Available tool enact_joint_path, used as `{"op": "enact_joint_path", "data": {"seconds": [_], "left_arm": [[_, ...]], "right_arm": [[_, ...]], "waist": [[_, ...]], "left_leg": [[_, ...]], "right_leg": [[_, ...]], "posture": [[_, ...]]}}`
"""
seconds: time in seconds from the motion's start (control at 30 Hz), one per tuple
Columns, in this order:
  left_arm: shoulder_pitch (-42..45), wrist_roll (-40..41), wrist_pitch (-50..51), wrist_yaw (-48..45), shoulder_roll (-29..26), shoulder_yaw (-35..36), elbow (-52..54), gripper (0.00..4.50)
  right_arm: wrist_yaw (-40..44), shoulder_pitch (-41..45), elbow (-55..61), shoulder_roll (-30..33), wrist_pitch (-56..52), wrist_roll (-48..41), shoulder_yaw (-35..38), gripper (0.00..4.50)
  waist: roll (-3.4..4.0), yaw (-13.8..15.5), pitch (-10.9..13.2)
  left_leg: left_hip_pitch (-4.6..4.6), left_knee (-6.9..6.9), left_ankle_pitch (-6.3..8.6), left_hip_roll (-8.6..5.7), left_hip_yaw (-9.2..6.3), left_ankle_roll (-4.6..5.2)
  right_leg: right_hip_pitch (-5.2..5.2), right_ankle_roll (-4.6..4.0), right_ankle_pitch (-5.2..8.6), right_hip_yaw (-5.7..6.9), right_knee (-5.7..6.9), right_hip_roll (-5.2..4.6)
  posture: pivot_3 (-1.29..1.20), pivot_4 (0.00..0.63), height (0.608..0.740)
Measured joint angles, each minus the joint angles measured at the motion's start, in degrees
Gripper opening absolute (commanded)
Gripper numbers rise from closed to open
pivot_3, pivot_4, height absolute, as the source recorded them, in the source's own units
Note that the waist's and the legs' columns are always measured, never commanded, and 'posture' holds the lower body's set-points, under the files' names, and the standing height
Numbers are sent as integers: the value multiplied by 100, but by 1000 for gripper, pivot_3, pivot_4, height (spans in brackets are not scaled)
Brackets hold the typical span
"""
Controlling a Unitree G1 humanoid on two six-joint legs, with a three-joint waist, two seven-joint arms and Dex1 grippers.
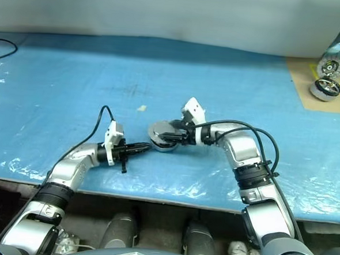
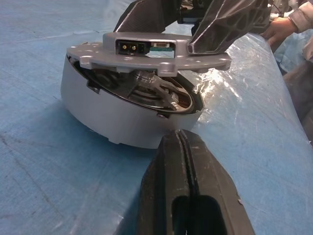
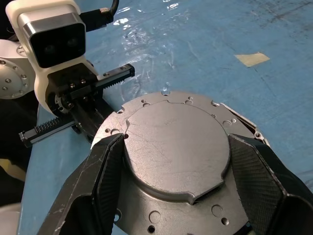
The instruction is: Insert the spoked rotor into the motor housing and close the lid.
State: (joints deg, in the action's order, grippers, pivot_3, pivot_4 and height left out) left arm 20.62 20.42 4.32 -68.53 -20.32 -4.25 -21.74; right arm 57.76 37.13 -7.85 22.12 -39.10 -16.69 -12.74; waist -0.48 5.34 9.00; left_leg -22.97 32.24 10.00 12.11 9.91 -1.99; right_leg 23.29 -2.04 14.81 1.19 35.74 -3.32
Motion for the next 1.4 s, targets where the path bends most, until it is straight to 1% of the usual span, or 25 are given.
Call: {"op": "enact_joint_path", "data": {"seconds": [0.13, 0.37, 0.63, 0.87, 1.07, 1.13, 1.27, 1.4], "left_arm": [[-16, 4, 104, 1, -25, 2, 101, 0], [-77, 69, 398, 33, -88, 4, 525, 0], [-101, 78, 701, 96, -102, -3, 884, 0], [-130, 93, 886, 130, -184, -1, 1106, 0], [-149, 107, 1007, 159, -194, 1, 1198, 0], [-152, 113, 1022, 159, -196, 2, 1234, 0], [-153, 115, 1043, 159, -196, 5, 1238, 0], [-154, 109, 1019, 159, -188, 5, 1225, 0]], "right_arm": [[10, 1, 0, 29, 21, 16, -81, 2958], [147, 41, -195, 244, 598, 437, -370, 2958], [267, 352, -640, 246, 806, 489, -364, 2958], [394, 377, -806, 242, 1065, 599, -372, 2958], [374, 443, -1367, 116, 1464, 667, -342, 2958], [337, 441, -1578, 68, 1687, 698, -319, 2958], [205, 392, -1830, 16, 2097, 801, -317, 2958], [94, 222, -1836, 8, 2505, 913, -363, 2958]], "waist": [[0, 1, 1], [0, 2, 1], [0, 0, 1], [0, 0, 0], [0, -3, 0], [1, -2, 0], [1, -2, 0], [2, -1, -1]], "left_leg": [[21, 8, -1, -2, 1, 1], [31, 8, -2, -13, 3, 3], [31, 10, -3, -12, 2, 5], [30, 10, -13, -12, 2, 21], [38, 23, -10, -9, 2, 19], [54, 25, -4, -10, 2, 8], [116, 18, -2, -10, 3, 8], [147, 14, -2, -8, 6, 9]], "right_leg": [[-20, -2, -1, -6, 0, -11], [-31, -1, -1, -10, 3, -11], [-30, -2, -2, -9, 7, -11], [-29, -3, -2, -8, 9, -10], [-37, -7, -2, -8, 19, -11], [-53, -27, 10, -9, 20, -12], [-111, -33, 14, -10, 7, -14], [-138, -34, 15, -20, 0, -21]], "posture": [[0, 150, 740], [0, 150, 740], [0, 150, 740], [0, 150, 740], [0, 150, 740], [0, 150, 740], [0, 150, 740], [0, 150, 740]]}}
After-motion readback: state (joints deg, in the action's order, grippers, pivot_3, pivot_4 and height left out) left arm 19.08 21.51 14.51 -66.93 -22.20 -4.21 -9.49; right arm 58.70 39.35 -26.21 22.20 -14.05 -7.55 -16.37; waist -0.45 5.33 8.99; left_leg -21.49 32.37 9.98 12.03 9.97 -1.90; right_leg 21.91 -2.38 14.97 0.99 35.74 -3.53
